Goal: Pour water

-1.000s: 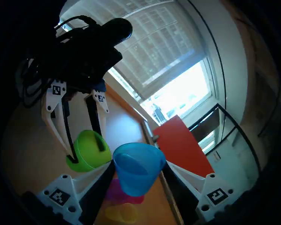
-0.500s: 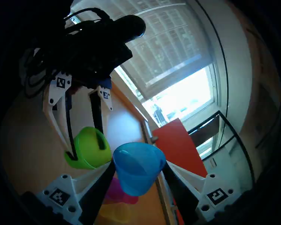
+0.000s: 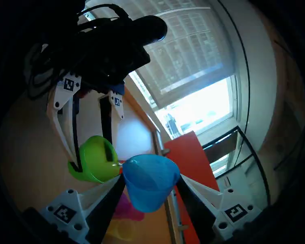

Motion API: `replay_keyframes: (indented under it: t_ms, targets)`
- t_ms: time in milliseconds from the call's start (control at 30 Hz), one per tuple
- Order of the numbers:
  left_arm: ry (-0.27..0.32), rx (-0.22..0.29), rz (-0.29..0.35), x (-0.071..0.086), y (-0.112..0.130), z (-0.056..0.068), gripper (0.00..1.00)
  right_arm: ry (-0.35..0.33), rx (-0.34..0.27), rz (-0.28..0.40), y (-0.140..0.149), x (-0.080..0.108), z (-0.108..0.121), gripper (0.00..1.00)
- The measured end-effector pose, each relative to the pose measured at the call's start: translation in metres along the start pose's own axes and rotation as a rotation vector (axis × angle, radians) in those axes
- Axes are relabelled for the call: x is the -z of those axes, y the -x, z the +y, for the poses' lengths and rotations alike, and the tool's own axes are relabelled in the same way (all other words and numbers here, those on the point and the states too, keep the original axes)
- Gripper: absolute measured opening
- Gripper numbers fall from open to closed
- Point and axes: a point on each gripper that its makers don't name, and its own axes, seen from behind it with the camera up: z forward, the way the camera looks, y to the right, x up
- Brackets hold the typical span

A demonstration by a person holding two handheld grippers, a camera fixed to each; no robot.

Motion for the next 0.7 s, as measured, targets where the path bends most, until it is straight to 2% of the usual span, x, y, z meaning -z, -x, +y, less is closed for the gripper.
replay_keyframes:
  t_ms: [700]
  targets:
    - [0.000,0.000,0.001,-0.0007,0.0001,-0.0011,0.86,0.003,0.058,-0.001,-0.0047,0.0010,0.0010,0.91]
